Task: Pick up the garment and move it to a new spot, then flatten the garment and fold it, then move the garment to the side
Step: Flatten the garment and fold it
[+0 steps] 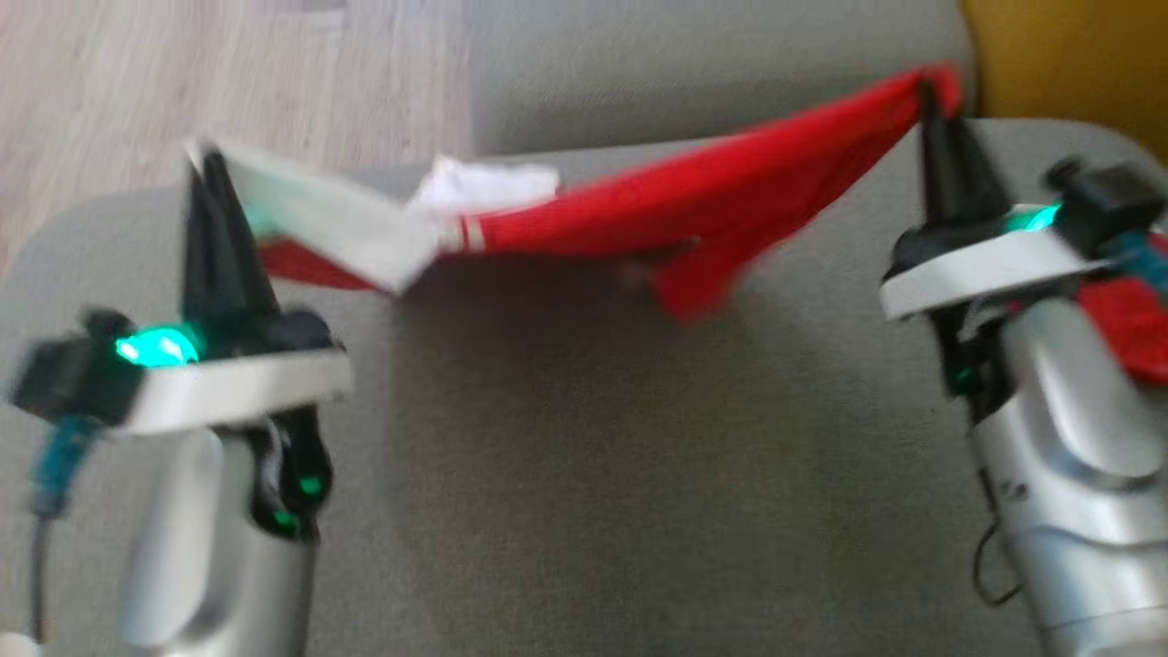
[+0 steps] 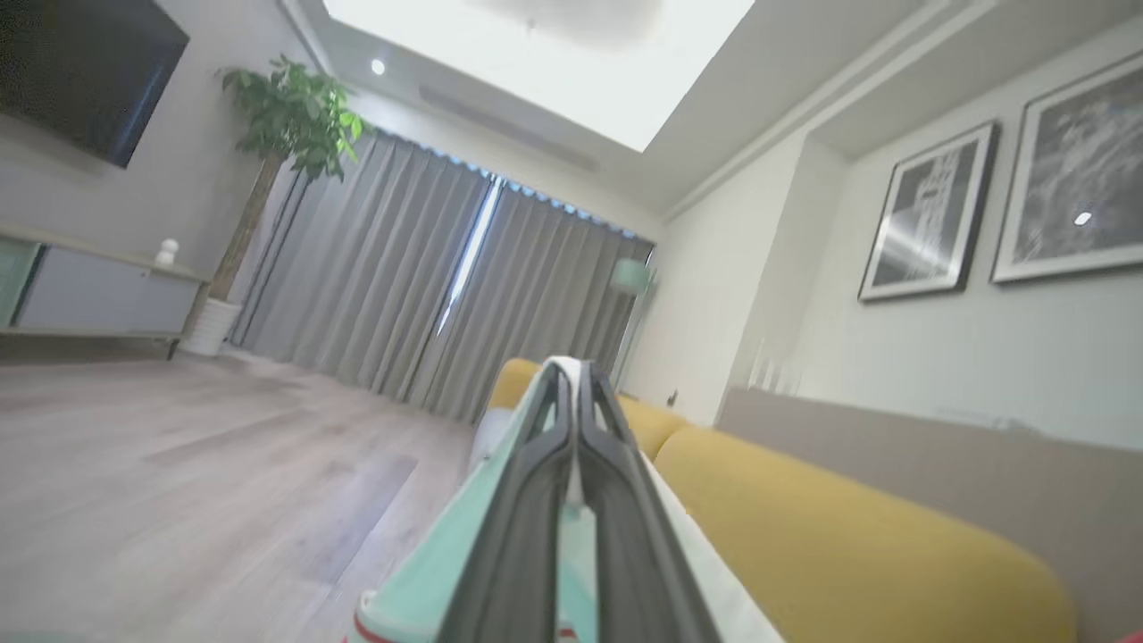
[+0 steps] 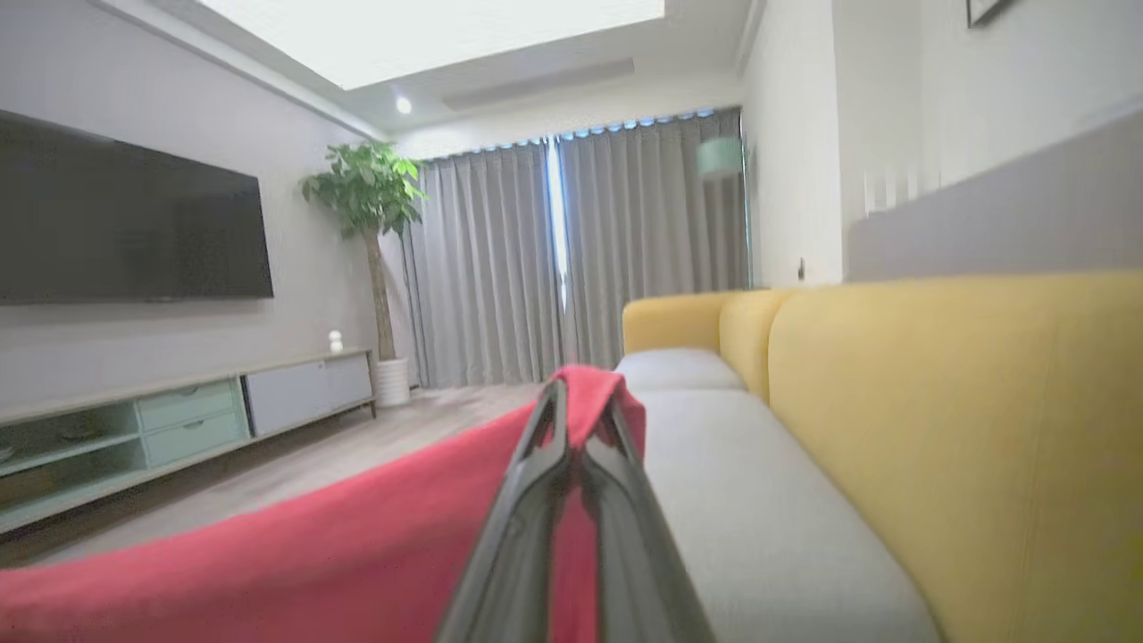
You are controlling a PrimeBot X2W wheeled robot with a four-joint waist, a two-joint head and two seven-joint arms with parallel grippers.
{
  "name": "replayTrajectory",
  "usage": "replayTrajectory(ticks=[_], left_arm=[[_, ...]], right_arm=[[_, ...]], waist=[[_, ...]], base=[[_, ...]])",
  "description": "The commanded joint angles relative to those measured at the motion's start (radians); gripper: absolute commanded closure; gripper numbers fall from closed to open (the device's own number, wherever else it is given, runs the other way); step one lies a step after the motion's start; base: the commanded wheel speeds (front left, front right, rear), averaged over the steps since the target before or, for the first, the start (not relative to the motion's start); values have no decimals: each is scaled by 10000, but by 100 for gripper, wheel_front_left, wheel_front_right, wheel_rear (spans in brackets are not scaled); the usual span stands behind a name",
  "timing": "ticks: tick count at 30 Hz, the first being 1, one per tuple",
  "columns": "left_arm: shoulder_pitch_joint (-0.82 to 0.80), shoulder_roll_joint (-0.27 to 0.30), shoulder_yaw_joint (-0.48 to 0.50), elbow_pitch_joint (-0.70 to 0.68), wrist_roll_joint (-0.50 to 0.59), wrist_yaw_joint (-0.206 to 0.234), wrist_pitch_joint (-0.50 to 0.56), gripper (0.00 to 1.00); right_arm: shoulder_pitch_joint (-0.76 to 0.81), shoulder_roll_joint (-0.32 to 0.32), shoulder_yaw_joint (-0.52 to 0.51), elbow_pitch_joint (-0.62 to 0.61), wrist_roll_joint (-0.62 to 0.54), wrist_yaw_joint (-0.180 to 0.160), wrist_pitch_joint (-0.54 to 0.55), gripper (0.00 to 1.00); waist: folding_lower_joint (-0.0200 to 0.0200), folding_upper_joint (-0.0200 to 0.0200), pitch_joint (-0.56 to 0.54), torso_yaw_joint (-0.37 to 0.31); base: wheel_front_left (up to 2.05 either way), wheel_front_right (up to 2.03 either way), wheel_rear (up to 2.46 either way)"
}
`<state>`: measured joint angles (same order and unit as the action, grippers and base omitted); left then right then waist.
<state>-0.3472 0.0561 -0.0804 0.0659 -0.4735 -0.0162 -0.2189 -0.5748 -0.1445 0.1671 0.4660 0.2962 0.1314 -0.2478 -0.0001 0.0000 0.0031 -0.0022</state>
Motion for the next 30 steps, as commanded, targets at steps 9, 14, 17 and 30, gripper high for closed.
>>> replayTrajectory(ticks=[9, 14, 17, 30], left_arm=[[-1737, 243, 505, -3824, -198, 796, 1468, 100], [-2488, 290, 542, -5243, -692, 1221, 2777, 100], [-3117, 467, 796, -5100, -1040, 1357, 3331, 100], [-8858, 2076, 854, 1975, -751, 386, 3282, 100]], right_arm=[[205, -758, -309, -4639, -495, -7, 1637, 100], [590, -819, -577, -6850, -654, -7, 3024, 100], [627, -707, -835, -7620, -580, -7, 3852, 100], [-4821, -1540, 123, -2317, -300, -7, 3789, 100]], waist=[[1, 0, -327, -369], [1, 0, -70, -373], [1, 0, 432, -340], [1, 0, 3885, -330]], base=[[0, 0, 0], [0, 0, 0], [0, 0, 0], [0, 0, 0]])
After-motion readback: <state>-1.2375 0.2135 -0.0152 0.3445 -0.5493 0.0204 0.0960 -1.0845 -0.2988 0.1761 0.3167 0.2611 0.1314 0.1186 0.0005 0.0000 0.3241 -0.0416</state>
